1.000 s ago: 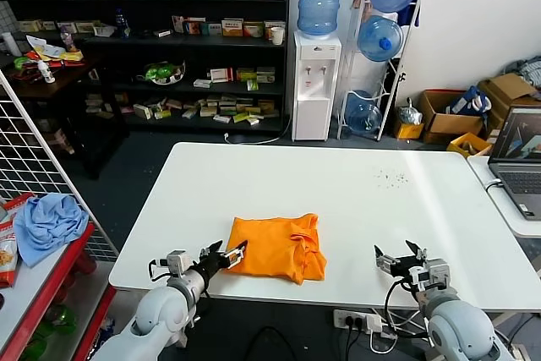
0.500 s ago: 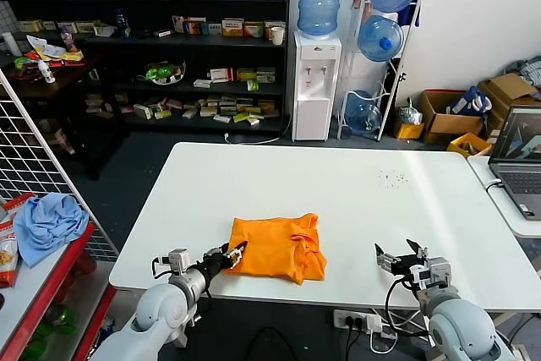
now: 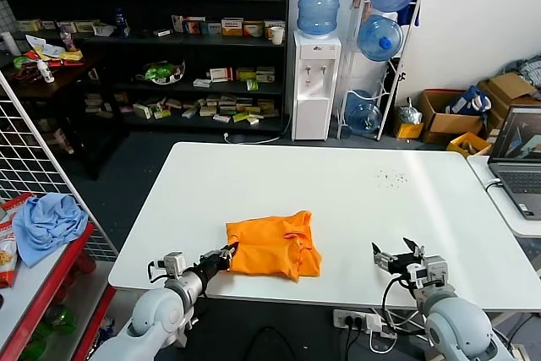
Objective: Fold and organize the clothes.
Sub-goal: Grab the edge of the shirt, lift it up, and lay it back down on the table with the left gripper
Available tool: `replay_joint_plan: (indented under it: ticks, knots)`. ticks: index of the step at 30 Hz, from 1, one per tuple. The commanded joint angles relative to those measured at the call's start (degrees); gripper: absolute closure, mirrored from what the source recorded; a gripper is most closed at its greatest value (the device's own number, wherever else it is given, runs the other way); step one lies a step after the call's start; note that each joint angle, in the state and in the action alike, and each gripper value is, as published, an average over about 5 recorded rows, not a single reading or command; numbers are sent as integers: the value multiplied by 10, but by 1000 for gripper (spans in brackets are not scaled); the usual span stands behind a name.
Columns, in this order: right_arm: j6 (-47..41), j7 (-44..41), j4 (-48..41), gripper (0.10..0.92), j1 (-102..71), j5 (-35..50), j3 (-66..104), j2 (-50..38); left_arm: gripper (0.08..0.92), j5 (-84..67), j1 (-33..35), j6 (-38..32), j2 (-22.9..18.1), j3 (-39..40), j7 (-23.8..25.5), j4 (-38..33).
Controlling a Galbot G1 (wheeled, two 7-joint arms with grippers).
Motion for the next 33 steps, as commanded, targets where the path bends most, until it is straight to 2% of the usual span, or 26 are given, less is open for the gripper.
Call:
replay_joint_plan:
  ticks: [1,8,15,21,33]
  knots:
    - [-4,2,-2,203,24,-1,-23,2,886,-9,32,-11,32,-46,-20,-53]
    - [-6,3,-4,203,44,-1,-48,4,886,-1,56,19,115,-107,-48,-69]
    - [-5,2,-9,203,52,-1,-62,10,886,81,39,26,198,-148,-59,5]
    - [-4,2,-11,203,56,-2,-69,15,886,199,23,9,248,-174,-50,61]
    - [2,-2,-24,203,73,-3,-86,27,886,327,39,-52,340,-212,-46,91]
